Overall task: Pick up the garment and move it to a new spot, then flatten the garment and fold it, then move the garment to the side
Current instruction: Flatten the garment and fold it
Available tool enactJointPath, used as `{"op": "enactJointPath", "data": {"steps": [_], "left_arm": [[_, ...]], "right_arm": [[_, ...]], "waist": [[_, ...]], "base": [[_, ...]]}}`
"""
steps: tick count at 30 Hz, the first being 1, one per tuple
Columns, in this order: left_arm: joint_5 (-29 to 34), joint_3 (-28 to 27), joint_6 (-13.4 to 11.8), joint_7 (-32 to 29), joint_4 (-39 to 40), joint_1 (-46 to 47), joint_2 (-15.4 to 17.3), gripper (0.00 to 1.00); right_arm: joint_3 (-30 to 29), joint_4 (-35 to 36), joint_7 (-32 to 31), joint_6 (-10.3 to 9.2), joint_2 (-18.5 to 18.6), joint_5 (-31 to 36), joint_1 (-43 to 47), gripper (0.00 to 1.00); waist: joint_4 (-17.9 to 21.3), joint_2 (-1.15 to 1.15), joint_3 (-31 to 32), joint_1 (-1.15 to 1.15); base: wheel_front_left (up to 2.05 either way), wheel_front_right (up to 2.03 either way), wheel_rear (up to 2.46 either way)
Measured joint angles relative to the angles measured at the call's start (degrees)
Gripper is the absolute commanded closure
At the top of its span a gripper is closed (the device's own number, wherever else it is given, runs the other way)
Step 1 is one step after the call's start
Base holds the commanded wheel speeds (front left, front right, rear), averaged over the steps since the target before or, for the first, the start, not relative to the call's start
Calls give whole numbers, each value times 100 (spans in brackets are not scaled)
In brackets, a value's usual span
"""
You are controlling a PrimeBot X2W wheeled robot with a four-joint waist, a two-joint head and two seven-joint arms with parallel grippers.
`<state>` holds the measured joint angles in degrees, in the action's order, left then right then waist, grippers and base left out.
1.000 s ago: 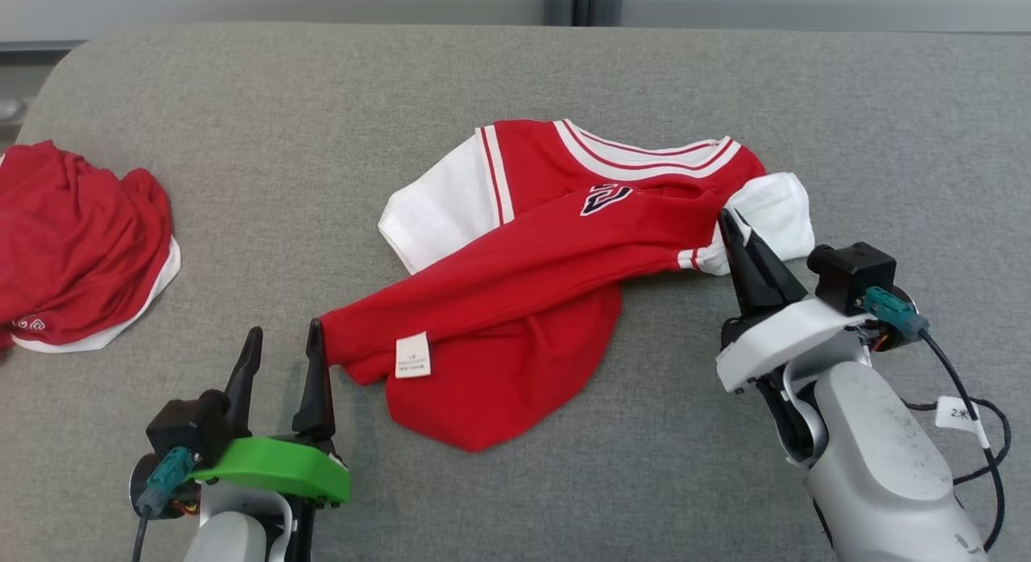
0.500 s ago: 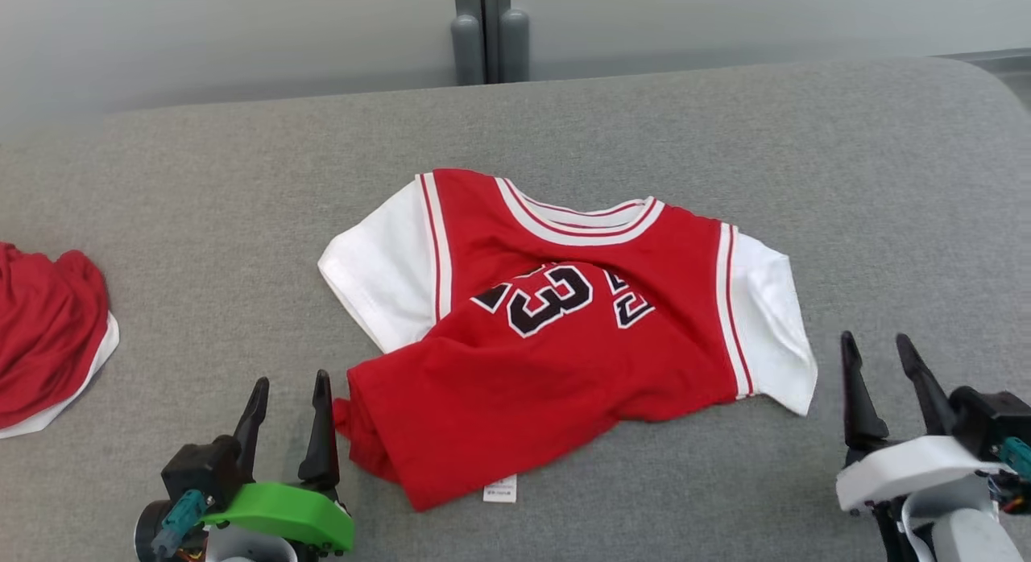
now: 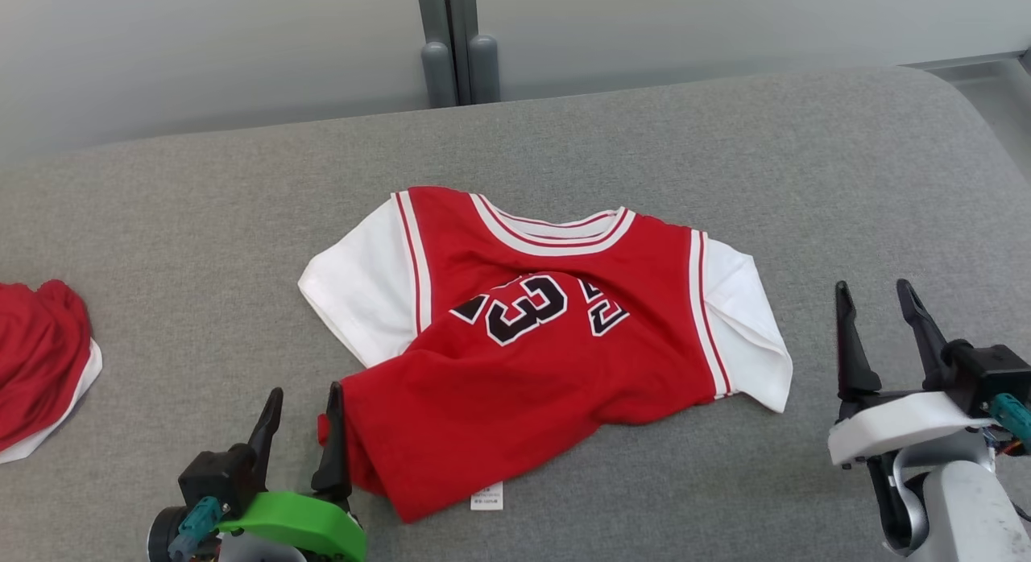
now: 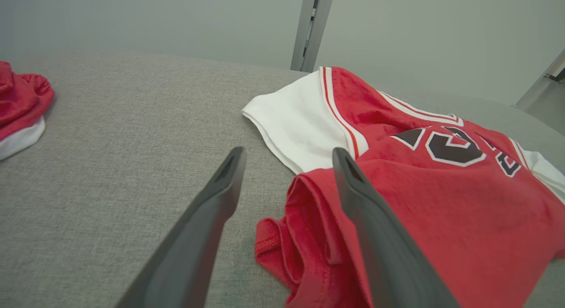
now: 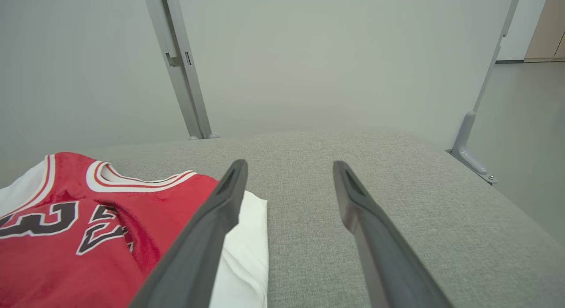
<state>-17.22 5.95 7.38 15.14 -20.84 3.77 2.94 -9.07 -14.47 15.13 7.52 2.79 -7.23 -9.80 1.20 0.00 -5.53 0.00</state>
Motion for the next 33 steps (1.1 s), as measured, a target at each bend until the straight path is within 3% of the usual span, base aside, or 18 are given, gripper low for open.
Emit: {"op": "enactJointPath", "data": {"steps": [5, 11, 21, 28, 29, 30, 33], "left_arm": [[-5, 151, 0, -1, -5, -4, -3, 0], [-49, 310, 0, -1, -11, -18, -5, 0], [-205, 554, 0, 0, 12, 197, 81, 0], [-327, 600, 0, -1, 12, 273, 157, 0], [-332, 598, 0, -1, 12, 283, 162, 0], [-333, 592, 0, -1, 9, 290, 165, 0], [-338, 591, 0, -1, 8, 298, 175, 0]], "right_arm": [[457, -189, 0, 0, -2, 315, -216, 0], [753, -1205, 1, 0, -1, 777, -774, 0], [98, -2817, 1, 0, 4, 1534, -1627, 0], [-118, -3196, 2, 0, -3, 1731, -1796, 0], [-141, -3211, 2, 0, 0, 1738, -1800, 10], [-176, -3223, 3, 1, 0, 1759, -1808, 42], [-274, -3196, 3, 1, -10, 1777, -1830, 80]], "waist": [[-125, 0, -1, 0], [-306, 0, -106, 0], [-637, 0, -461, 0], [-823, 0, -688, 0], [-833, 0, -708, 0], [-842, 0, -727, 0], [-833, 0, -748, 0]], "base": [[0, 0, 0], [0, 0, 0], [0, 0, 0], [0, 0, 0], [0, 0, 0], [0, 0, 0], [0, 0, 0]]}}
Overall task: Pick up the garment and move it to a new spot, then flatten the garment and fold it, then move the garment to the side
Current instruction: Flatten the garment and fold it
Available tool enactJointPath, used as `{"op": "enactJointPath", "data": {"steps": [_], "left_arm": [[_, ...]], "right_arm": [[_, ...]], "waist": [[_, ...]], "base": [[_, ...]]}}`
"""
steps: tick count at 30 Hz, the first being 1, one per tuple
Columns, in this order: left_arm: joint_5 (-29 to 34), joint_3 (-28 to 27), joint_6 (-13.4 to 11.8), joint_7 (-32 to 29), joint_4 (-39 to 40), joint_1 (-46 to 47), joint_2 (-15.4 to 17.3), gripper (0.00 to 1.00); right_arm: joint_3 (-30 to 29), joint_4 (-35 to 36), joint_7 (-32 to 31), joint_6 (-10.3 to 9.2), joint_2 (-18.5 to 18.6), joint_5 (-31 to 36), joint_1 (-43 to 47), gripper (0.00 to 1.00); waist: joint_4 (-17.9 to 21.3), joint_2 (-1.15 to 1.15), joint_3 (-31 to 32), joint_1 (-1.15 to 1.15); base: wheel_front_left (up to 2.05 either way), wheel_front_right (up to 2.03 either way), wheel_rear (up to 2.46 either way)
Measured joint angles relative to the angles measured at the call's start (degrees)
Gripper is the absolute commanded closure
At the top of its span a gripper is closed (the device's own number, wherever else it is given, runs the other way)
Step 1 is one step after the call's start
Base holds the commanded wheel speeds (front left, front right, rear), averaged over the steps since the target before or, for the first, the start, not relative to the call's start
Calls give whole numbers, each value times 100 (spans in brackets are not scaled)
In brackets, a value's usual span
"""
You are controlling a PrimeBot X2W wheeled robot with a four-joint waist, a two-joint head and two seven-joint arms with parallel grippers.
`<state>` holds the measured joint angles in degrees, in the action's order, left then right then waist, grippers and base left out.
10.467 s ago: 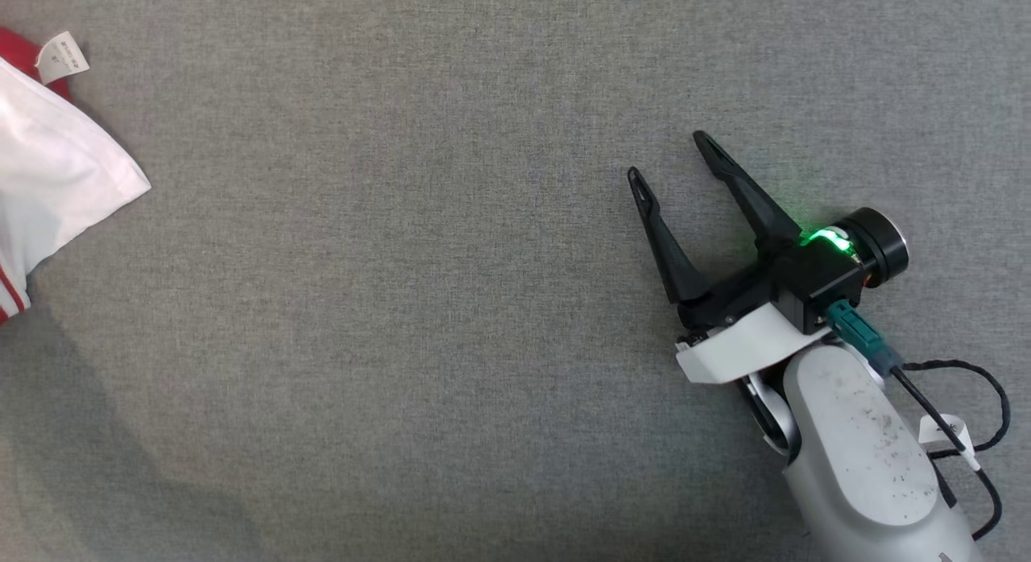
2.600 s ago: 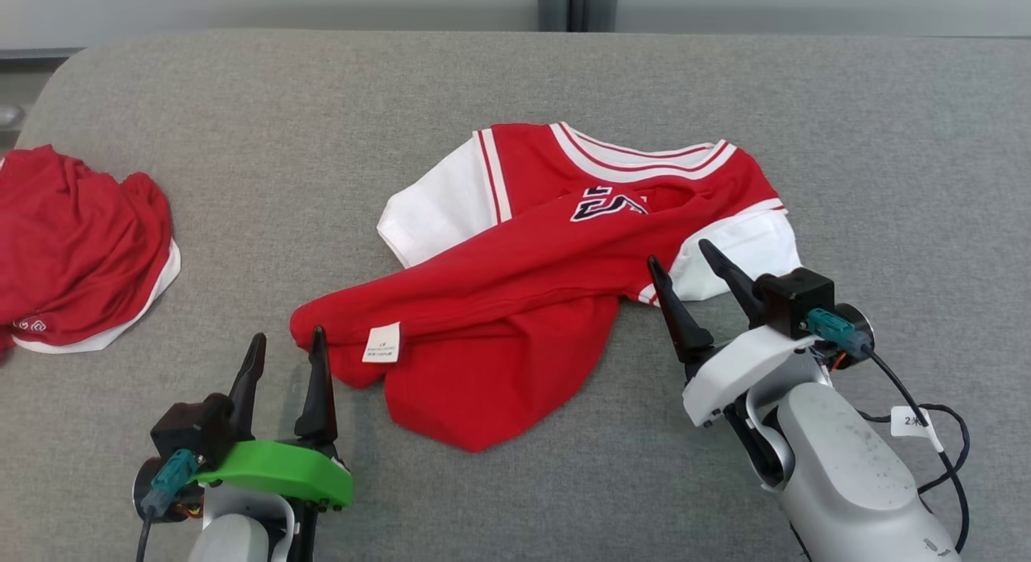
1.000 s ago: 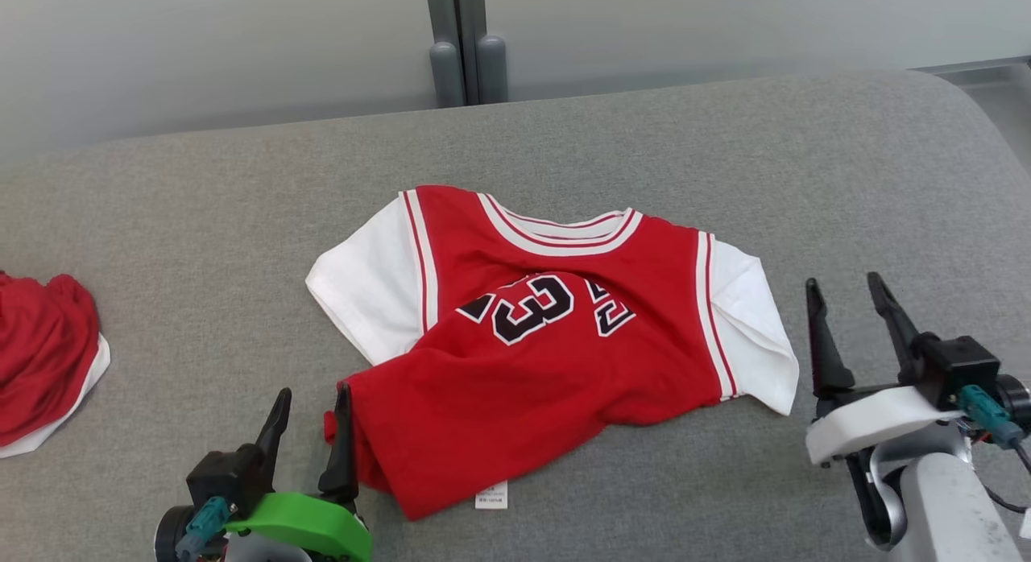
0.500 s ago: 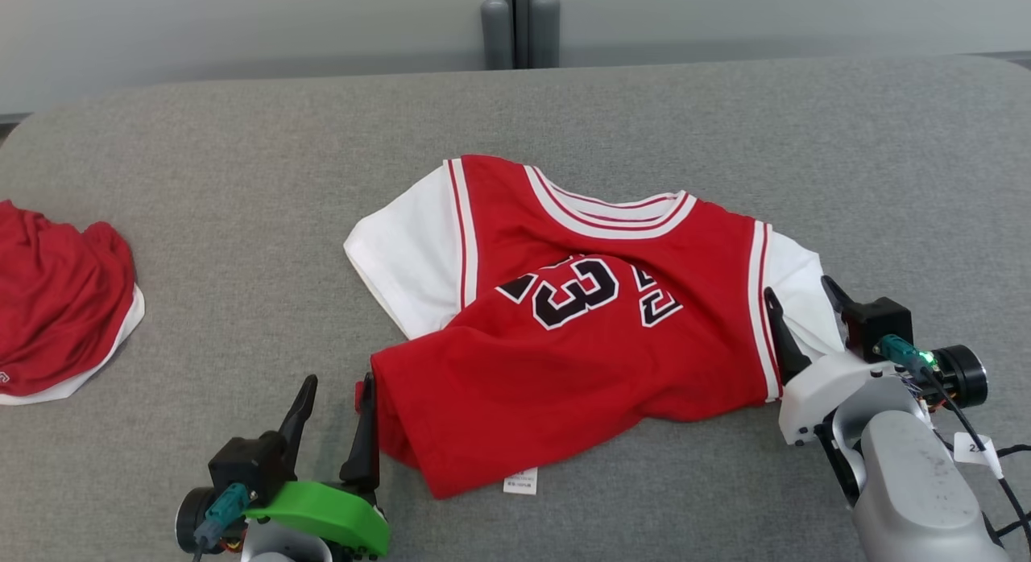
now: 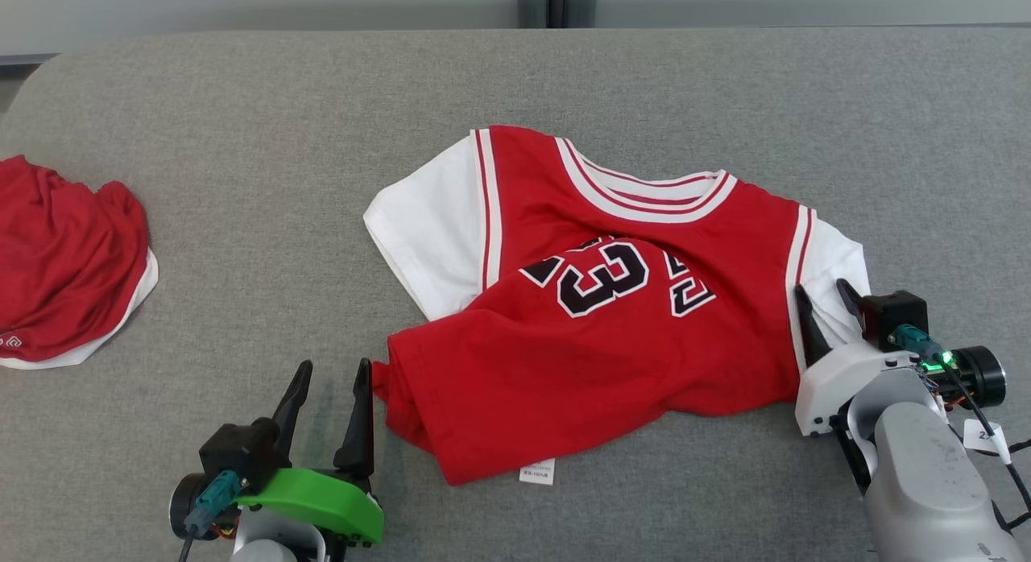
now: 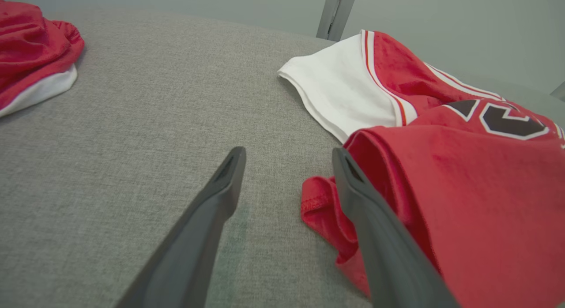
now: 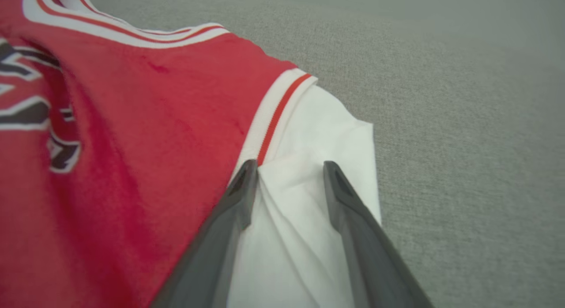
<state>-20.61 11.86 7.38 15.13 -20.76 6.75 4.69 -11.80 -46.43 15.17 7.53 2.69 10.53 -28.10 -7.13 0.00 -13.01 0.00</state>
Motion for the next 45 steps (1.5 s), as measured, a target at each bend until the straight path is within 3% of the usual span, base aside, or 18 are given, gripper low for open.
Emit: {"op": "enactJointPath", "data": {"steps": [1, 10, 11, 12, 13, 17, 20, 40, 41, 42, 43, 45], "left_arm": [[0, 1, 0, 0, 4, 6, 0, 0], [1, -12, 0, 0, 49, 2, 0, 0], [2, -18, 0, 0, 54, -6, -1, 0], [4, -30, 0, 0, 55, -20, -2, 0], [9, -35, 0, 1, 55, -39, -4, 0], [32, -31, 0, 0, 44, -90, -24, 0], [40, 30, 0, 0, 40, -104, -35, 0], [-780, 873, 0, 0, -203, -216, 18, 2], [-800, 870, 0, 0, -179, -197, 24, 15], [-803, 864, 0, 0, -167, -166, 33, 39], [-806, 859, 0, 0, -155, -138, 42, 51], [-811, 858, 0, 0, -148, -113, 74, 96]], "right_arm": [[-27, 36, 0, 0, 1, -2, -1, 100], [-413, 760, -2, 0, 4, -492, 103, 100], [-538, 893, -2, 0, 2, -559, 149, 91], [-710, 991, -2, 0, 3, -592, 228, 71], [-853, 1061, -2, 0, 3, -588, 314, 0], [-1597, 1184, -2, 0, 11, -367, 686, 0], [-1808, 1283, -2, 0, 15, -240, 802, 0], [-1226, 1406, -2, 0, 9, -521, 960, 0], [-1201, 1415, -2, 0, 10, -538, 964, 0], [-1184, 1427, -2, 0, 9, -547, 965, 0], [-1171, 1435, -2, 0, 9, -548, 965, 0], [-1144, 1451, -2, 0, 10, -554, 966, 0]], "waist": [[12, 0, 0, 0], [186, 0, 82, 0], [214, 0, 102, 0], [242, 0, 128, 0], [266, 0, 148, 0], [373, 0, 255, 0], [444, 0, 317, 0], [534, 0, 417, 0], [535, 0, 408, 0], [536, 0, 399, 0], [537, 0, 391, 0], [543, 0, 372, 0]], "base": [[0, 0, 0], [0, 0, 0], [0, 0, 0], [0, 0, 0], [0, 0, 0], [0, 0, 0], [0, 0, 0], [0, 0, 0], [0, 0, 0], [0, 0, 0], [0, 0, 0], [0, 0, 0]]}}
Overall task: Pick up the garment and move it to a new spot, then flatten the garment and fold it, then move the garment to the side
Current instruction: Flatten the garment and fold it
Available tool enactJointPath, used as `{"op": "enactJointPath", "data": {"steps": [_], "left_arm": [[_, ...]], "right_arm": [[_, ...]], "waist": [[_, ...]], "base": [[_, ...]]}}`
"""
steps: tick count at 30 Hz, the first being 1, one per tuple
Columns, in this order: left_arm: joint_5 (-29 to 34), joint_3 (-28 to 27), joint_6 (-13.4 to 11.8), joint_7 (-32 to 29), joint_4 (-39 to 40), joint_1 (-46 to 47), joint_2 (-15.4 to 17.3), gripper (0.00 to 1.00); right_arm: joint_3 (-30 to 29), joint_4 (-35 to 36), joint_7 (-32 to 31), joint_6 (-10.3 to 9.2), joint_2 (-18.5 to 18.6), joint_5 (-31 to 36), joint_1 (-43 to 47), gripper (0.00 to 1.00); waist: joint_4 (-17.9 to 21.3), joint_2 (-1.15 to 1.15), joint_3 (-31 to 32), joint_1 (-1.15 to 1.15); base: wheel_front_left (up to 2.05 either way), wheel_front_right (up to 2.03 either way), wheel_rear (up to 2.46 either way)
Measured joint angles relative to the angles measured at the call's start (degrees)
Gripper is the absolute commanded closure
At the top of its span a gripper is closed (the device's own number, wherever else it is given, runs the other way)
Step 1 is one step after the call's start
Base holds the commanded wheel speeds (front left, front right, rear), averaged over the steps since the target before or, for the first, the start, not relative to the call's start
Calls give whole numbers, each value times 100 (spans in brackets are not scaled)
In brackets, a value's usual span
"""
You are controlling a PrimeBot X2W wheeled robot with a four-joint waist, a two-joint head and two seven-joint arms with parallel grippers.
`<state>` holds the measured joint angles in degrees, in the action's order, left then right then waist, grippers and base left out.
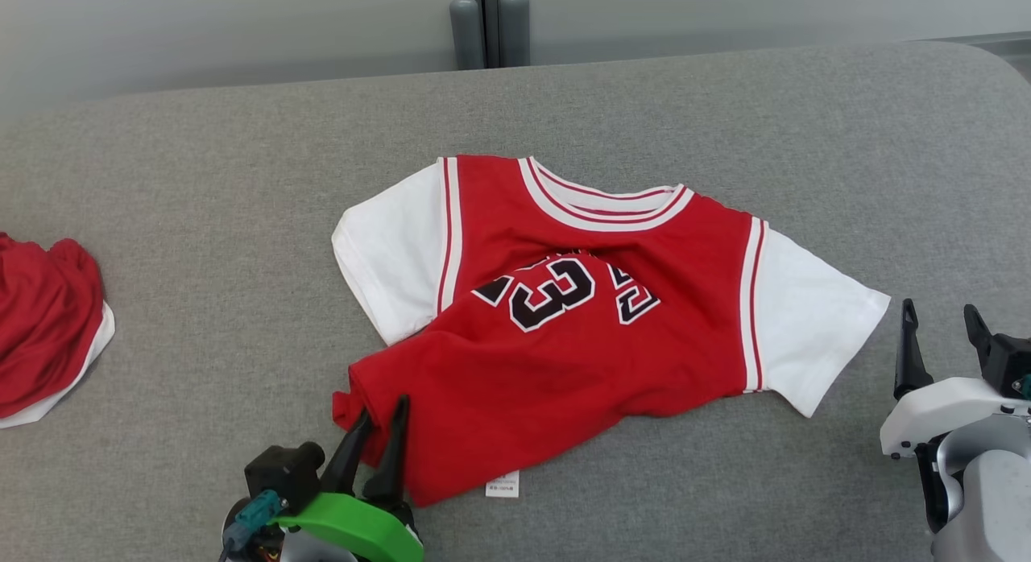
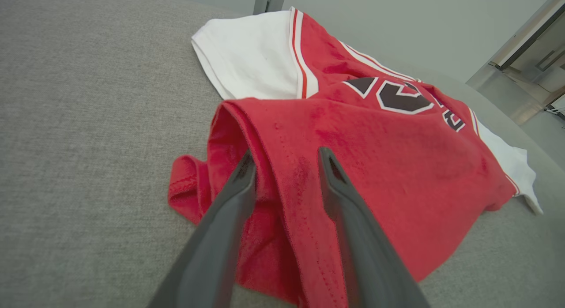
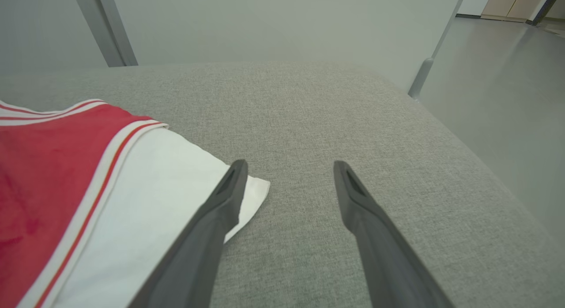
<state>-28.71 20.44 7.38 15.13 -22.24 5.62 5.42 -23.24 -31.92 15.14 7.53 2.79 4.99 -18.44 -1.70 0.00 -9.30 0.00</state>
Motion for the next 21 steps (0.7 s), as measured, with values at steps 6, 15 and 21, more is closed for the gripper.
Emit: {"op": "enactJointPath", "data": {"steps": [6, 15, 21], "left_arm": [[-42, -41, 0, 0, 40, 220, 164, 100], [-99, -140, 0, 0, 133, 748, 458, 100], [31, -105, 0, 0, -280, 1244, 682, 100]], "right_arm": [[64, 19, 0, 0, 0, -47, -2, 0], [183, 42, 0, 0, 0, -155, -46, 0], [311, 87, 0, 0, -1, -211, -137, 0]], "waist": [[33, 0, -82, 0], [95, 0, -193, 0], [171, 0, -308, 0]], "base": [[0, 0, 0], [0, 0, 0], [0, 0, 0]]}}
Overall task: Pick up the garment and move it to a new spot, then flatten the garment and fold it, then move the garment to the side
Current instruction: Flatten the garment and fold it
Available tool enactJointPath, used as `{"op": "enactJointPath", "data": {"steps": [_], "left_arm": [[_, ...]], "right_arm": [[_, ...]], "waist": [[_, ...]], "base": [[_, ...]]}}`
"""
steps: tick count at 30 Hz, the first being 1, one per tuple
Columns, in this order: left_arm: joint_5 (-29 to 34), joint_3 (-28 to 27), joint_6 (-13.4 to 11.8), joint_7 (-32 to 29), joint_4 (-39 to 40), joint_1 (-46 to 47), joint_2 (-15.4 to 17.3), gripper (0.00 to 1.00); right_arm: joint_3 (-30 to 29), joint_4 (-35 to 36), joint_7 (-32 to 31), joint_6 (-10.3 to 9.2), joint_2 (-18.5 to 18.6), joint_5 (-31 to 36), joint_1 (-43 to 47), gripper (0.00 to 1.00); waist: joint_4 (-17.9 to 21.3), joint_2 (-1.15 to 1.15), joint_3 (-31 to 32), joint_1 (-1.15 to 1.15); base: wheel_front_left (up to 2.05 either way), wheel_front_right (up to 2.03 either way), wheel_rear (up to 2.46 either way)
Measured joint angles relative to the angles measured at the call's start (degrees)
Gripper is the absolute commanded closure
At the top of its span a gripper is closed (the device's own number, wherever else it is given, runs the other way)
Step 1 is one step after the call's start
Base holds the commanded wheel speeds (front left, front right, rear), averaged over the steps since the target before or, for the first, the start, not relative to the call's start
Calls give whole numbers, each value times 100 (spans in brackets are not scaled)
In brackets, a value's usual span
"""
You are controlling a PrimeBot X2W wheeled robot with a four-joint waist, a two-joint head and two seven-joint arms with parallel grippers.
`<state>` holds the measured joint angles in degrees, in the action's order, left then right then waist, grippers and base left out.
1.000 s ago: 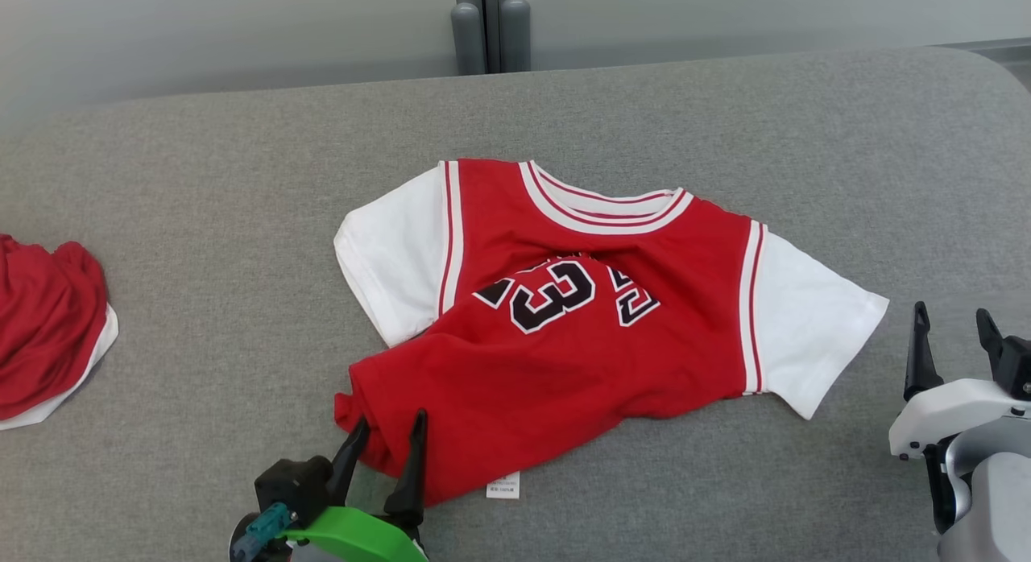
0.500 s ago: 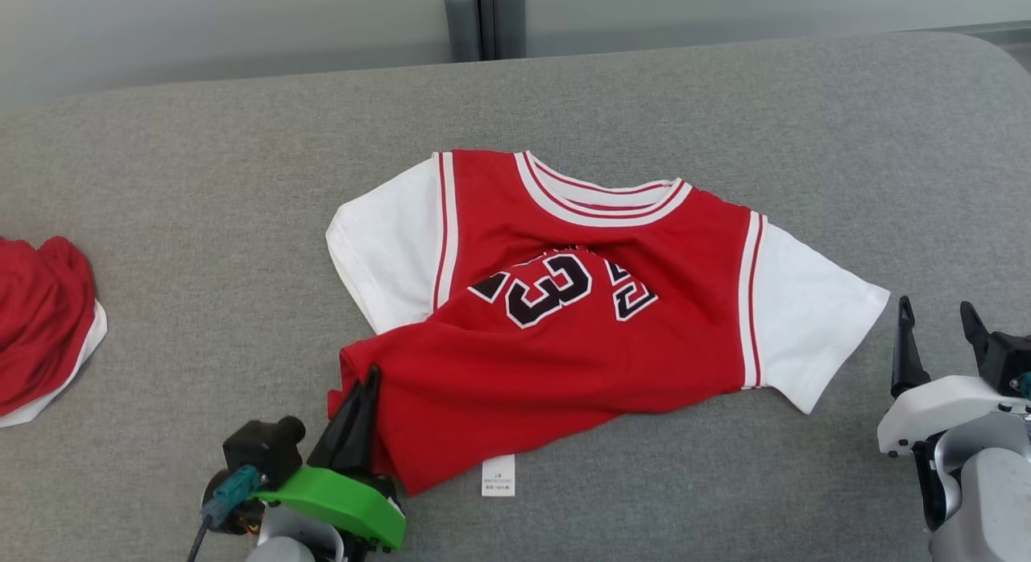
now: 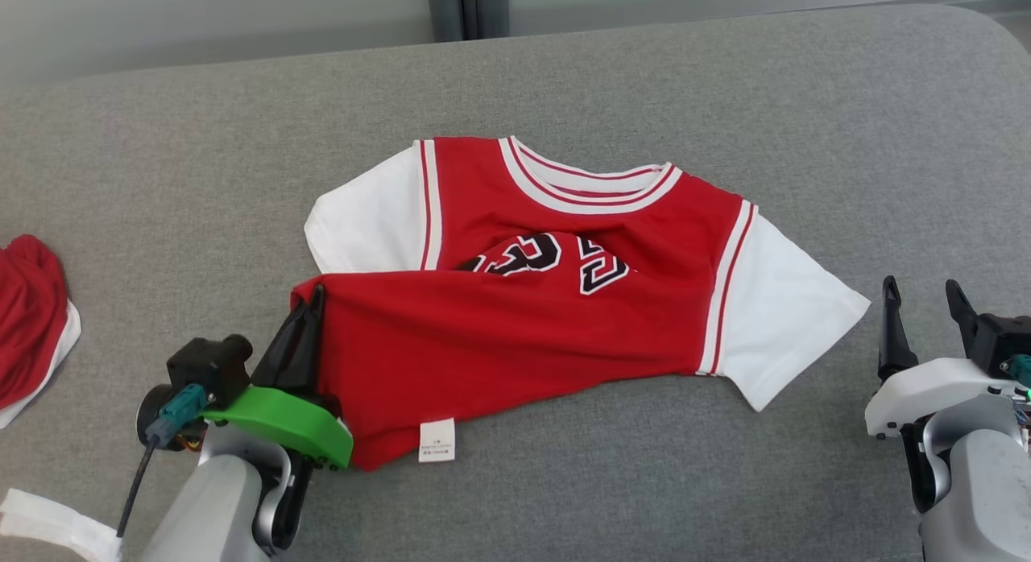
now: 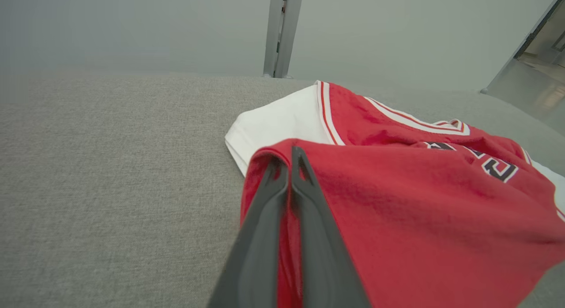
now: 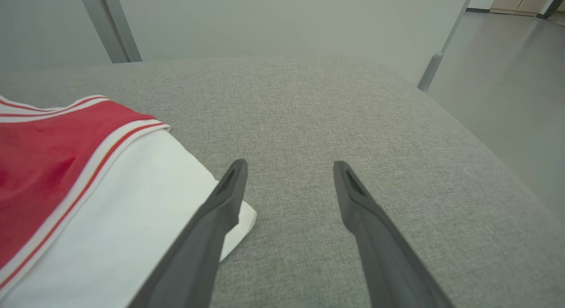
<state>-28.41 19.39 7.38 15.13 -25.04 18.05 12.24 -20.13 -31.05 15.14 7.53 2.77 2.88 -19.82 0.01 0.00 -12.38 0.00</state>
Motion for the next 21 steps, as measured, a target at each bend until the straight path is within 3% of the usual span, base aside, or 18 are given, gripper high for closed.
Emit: {"op": "enactJointPath", "data": {"steps": [4, 6, 7, 8, 14, 21], "left_arm": [[142, -59, 0, 0, -138, 268, 104, 100], [316, -152, 0, 0, -199, 349, 160, 79], [405, -219, 0, 0, -218, 369, 163, 47], [449, -289, 0, 0, -226, 375, 164, 0], [883, -955, 0, 0, -197, 105, -19, 0], [1252, -1553, 1, 0, 89, -895, -580, 0]], "right_arm": [[90, 102, 0, 0, 3, -68, -23, 0], [188, 157, 0, 0, 2, -144, -17, 0], [237, 200, 0, 0, 0, -192, -10, 0], [279, 247, 0, 0, -1, -242, -1, 0], [676, 602, 0, 0, 0, -548, 178, 0], [1218, 1026, 0, 0, 0, -670, 554, 0]], "waist": [[61, 0, -41, 0], [80, 0, -22, 0], [86, 0, -4, 0], [88, 0, 12, 0], [90, 0, 189, 0], [75, 0, 489, 0]], "base": [[0, 0, 0], [0, 0, 0], [0, 0, 0], [0, 0, 0], [0, 0, 0], [0, 0, 0]]}}
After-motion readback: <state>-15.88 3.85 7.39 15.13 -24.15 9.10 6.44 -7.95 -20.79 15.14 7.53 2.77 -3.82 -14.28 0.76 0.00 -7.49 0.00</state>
